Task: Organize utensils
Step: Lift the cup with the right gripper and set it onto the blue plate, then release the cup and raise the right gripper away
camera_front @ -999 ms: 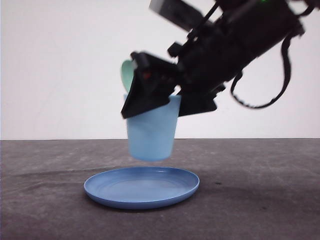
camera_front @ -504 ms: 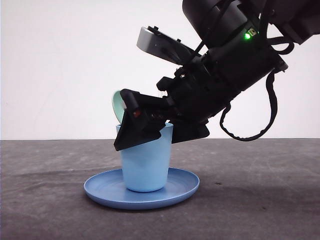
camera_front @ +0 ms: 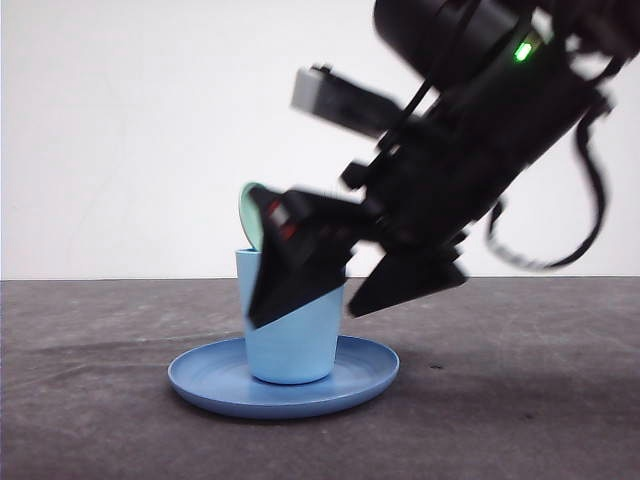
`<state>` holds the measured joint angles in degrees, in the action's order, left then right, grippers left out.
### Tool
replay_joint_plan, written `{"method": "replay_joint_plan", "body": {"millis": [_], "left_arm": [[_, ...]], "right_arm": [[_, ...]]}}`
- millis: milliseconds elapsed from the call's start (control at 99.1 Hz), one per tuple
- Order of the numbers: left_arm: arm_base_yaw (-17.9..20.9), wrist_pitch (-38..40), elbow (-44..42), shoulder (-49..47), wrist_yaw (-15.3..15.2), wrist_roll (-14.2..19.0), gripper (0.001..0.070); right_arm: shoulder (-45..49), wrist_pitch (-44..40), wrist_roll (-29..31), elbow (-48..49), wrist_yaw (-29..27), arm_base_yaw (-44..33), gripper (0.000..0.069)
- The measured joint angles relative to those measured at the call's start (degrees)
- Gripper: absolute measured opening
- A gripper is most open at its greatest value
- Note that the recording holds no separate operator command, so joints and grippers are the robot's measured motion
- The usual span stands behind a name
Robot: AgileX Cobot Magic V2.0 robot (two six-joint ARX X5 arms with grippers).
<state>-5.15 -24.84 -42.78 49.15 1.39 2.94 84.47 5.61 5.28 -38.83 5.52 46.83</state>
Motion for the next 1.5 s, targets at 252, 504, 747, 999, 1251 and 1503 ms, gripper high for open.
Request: {"method": "replay_joint_plan", "body": {"millis": [252, 504, 747, 999, 1251, 1503], "left_arm": [[0.0, 0.0, 0.0, 0.0, 0.0, 0.0, 0.0193], [0.0, 0.0, 0.0, 0.0, 0.0, 0.0, 0.0193], [0.0, 0.0, 0.0, 0.0, 0.0, 0.0, 0.0193], [0.0, -0.6, 0.0, 0.0, 0.0, 0.0, 0.0193], [0.0, -2.1, 0.0, 0.0, 0.0, 0.0, 0.0192], [0.0, -3.0, 0.0, 0.0, 0.0, 0.0, 0.0021]], "right_arm": [[-15.3, -21.5, 0.2, 0.0, -4.3, -3.2, 0.0680], [-28.4, -36.3, 1.0, -2.6, -5.5, -16.9, 0.0680], [-31.9, -43.2, 0.7, -7.2, -5.0, -31.2, 0.0680], [-31.9, -44.2, 0.5, -7.2, 0.5, -37.6, 0.0680], [-31.9, -44.5, 0.5, -7.2, 0.5, -38.1, 0.0679], [-31.9, -45.7, 0.8, -7.2, 0.5, -38.1, 0.0100]]}}
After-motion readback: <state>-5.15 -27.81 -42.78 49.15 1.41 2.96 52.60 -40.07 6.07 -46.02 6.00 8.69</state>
